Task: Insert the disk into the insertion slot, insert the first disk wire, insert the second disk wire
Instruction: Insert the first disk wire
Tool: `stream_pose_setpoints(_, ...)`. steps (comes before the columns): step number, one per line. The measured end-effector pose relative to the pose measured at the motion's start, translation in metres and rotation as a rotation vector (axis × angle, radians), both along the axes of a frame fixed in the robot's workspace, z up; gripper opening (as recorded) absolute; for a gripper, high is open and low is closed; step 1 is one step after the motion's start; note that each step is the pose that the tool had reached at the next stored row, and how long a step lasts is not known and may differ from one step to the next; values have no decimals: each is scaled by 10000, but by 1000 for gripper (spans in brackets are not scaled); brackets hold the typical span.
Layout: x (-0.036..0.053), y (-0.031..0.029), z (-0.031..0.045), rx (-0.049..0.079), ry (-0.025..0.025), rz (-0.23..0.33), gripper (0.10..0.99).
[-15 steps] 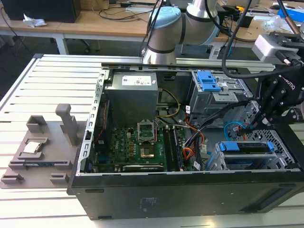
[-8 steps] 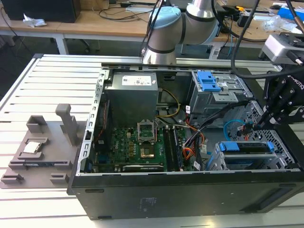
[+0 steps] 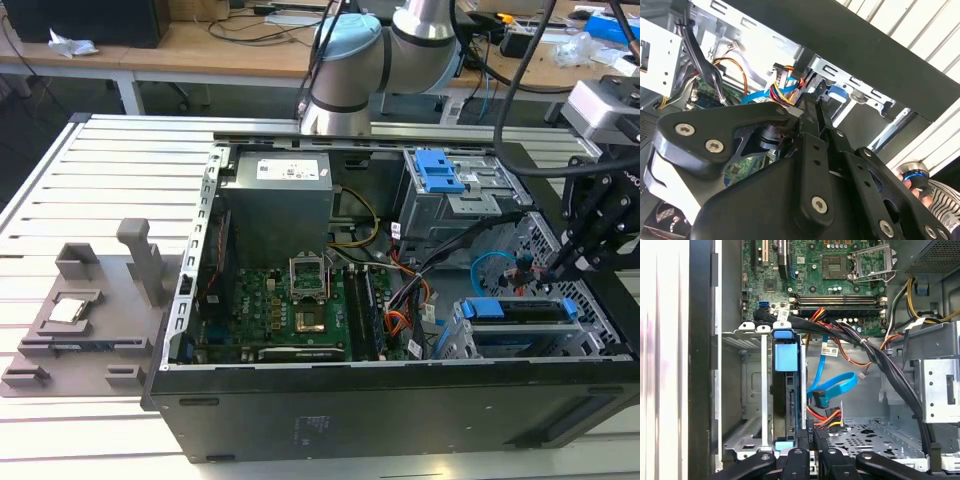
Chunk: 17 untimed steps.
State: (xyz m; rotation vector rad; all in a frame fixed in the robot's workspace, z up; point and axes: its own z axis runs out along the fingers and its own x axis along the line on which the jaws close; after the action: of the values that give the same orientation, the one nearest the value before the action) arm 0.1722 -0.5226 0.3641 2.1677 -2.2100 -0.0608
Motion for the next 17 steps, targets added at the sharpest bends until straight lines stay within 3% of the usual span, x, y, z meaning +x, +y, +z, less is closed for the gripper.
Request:
stream_pose_setpoints(6, 1, -125, -13, 1, 0, 0, 165)
stream_pose_setpoints(15, 9, -130, -84, 1, 1, 0, 165)
stream_pose_setpoints(17, -33, -130, -105, 8, 1, -9, 165)
